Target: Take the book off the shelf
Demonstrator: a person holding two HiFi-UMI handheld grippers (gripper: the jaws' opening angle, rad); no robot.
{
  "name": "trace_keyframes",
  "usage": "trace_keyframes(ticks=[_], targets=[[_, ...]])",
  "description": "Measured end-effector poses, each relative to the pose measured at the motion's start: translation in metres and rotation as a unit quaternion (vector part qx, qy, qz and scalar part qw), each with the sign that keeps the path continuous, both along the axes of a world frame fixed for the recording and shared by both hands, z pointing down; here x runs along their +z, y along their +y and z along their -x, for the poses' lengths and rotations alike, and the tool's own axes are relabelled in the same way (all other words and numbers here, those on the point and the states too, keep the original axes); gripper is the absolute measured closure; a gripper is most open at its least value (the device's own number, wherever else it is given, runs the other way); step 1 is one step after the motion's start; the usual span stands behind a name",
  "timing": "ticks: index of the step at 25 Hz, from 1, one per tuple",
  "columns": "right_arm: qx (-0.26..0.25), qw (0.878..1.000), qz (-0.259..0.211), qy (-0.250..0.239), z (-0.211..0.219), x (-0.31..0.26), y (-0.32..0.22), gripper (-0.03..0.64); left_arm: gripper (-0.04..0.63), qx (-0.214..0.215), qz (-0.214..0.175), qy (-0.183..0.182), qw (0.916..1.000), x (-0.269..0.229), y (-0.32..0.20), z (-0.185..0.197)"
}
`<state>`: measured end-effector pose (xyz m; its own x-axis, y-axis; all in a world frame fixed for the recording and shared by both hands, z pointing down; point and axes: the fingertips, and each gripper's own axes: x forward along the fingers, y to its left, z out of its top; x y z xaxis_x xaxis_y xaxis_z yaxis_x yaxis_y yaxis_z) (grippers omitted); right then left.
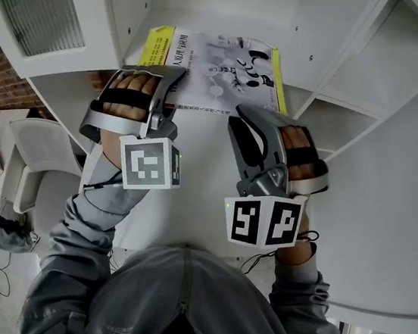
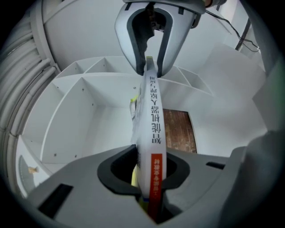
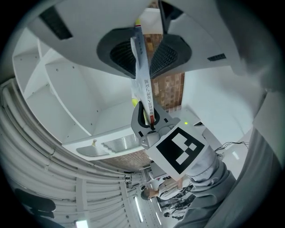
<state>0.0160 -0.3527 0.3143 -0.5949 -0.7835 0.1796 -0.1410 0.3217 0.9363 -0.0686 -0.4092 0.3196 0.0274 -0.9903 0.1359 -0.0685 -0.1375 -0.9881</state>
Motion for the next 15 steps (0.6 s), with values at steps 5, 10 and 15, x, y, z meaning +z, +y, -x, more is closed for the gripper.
trace_keyframes(ticks=[5,10,15], targets=[[0.028,0.999,0.015,0.012,-0.004,0.006,-0.018,0.402,0.508,-0.005,0.004,0.005,1.0000,0.000,0.002,-0.004],[0.066,0.997,0.003,0.043,-0.007,0.014,-0.041,0.374,0.508,-0.006,0.007,0.008,0.9999,-0.004,0.008,-0.006],[0.084,0.995,-0.012,0.049,-0.007,0.014,-0.063,0.374,0.508,-0.006,0.008,0.009,0.9999,-0.004,0.010,-0.007]])
